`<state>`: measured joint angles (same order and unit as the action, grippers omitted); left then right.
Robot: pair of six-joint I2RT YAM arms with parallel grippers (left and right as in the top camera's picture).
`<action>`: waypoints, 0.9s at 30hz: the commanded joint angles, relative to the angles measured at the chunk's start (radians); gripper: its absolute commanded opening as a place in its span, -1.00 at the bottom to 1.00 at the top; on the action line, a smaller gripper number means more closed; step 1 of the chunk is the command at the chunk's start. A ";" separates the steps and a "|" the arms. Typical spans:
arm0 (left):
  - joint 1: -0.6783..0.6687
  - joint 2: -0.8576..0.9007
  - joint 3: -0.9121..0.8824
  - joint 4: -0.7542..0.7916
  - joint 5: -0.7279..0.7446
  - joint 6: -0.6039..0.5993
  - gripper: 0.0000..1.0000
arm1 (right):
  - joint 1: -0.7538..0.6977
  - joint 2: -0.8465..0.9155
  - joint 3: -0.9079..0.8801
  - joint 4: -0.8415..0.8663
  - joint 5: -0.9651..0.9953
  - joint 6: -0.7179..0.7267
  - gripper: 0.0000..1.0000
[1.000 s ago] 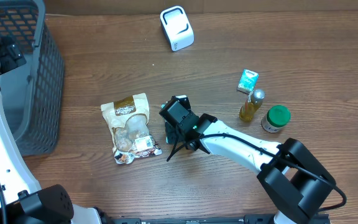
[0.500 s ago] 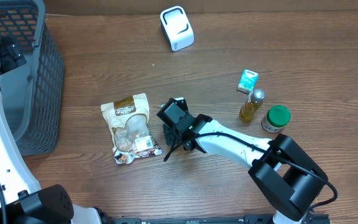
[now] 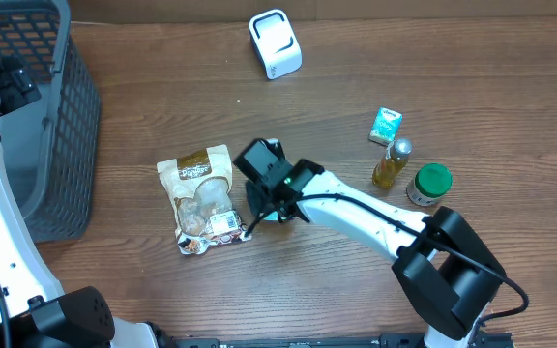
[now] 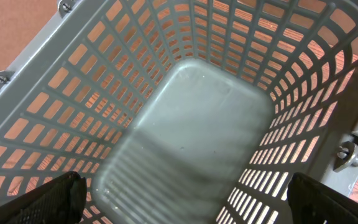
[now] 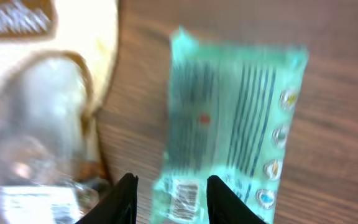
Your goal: Scan the item barcode
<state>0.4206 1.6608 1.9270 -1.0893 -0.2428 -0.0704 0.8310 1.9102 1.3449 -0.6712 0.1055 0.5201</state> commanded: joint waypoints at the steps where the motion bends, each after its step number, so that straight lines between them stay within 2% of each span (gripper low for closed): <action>1: -0.003 0.000 0.014 0.001 0.008 0.019 0.99 | -0.008 -0.029 0.030 -0.024 0.079 -0.004 -0.34; 5: -0.003 0.000 0.014 0.001 0.008 0.019 0.99 | -0.011 -0.022 -0.013 -0.017 0.082 -0.003 -0.40; 17: -0.003 0.000 0.014 0.001 0.008 0.019 0.99 | -0.010 0.119 -0.019 0.015 0.077 -0.003 -0.39; 19: -0.003 0.000 0.014 0.001 0.007 0.019 0.99 | -0.008 0.124 -0.019 0.015 0.077 -0.003 -0.38; 22: -0.003 0.000 0.014 0.001 0.007 0.019 0.99 | -0.008 0.121 -0.008 0.015 0.077 -0.003 -0.25; 25: -0.003 0.000 0.014 0.001 0.007 0.019 0.99 | -0.011 0.109 0.051 -0.035 0.076 -0.004 -0.21; 27: -0.003 0.000 0.014 0.001 0.007 0.019 0.99 | -0.013 0.084 0.126 -0.135 0.076 -0.003 -0.21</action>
<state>0.4206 1.6608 1.9270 -1.0889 -0.2428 -0.0704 0.8253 2.0052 1.3762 -0.7273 0.1719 0.5198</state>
